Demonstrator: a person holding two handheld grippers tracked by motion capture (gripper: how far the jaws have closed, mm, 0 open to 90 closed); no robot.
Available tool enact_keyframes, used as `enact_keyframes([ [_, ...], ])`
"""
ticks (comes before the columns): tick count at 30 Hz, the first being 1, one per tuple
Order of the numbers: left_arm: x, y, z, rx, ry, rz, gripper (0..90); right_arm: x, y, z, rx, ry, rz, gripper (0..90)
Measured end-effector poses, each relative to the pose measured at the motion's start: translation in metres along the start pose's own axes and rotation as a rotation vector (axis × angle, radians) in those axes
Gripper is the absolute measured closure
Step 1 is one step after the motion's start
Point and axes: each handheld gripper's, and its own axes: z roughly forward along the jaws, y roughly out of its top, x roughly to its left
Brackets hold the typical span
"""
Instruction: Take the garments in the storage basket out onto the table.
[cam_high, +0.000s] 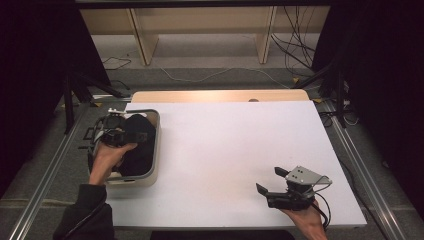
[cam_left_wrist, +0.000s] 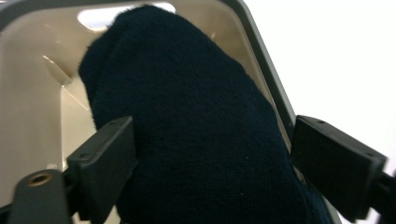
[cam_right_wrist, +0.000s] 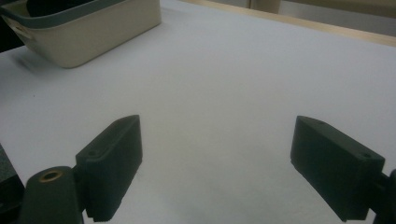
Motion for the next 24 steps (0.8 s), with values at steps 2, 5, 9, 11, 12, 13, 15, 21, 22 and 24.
enact_keyframes([
  [2, -0.001, -0.001, 0.004, 0.024, 0.008, 0.012, 10.1, 0.0, 0.0, 0.0, 0.0, 0.0, -0.002, 17.3],
  [5, -0.001, -0.004, 0.012, 0.065, 0.027, 0.014, 8.6, 0.0, 0.0, 0.0, -0.009, 0.004, -0.009, 17.4],
  [9, 0.004, -0.007, 0.023, 0.115, 0.033, 0.003, 3.3, 0.001, 0.0, 0.001, 0.0, 0.002, -0.014, 17.4],
  [11, 0.004, -0.007, 0.028, 0.135, 0.032, 0.001, 1.3, 0.001, 0.0, 0.001, 0.008, -0.004, -0.02, 17.5],
  [12, 0.004, -0.008, 0.03, 0.148, 0.033, 0.004, 0.0, 0.001, -0.001, 0.002, 0.007, -0.001, -0.015, 17.6],
  [13, 0.004, -0.008, 0.033, 0.163, 0.033, 0.008, 0.0, 0.001, -0.001, 0.002, 0.008, -0.003, -0.016, 17.6],
  [15, 0.008, -0.01, 0.04, 0.203, 0.01, -0.012, 0.0, 0.001, -0.001, 0.002, 0.008, -0.003, -0.018, 17.7],
  [21, 0.017, -0.014, 0.058, 0.28, -0.067, -0.037, 0.0, 0.0, -0.001, 0.002, 0.018, -0.008, -0.021, 17.9],
  [22, 0.017, -0.014, 0.058, 0.284, -0.07, -0.033, 0.0, 0.0, -0.001, 0.002, 0.018, -0.008, -0.021, 17.9],
  [24, 0.018, -0.013, 0.059, 0.284, -0.072, -0.026, 0.0, 0.0, -0.001, 0.002, 0.017, -0.007, -0.022, 18.0],
])
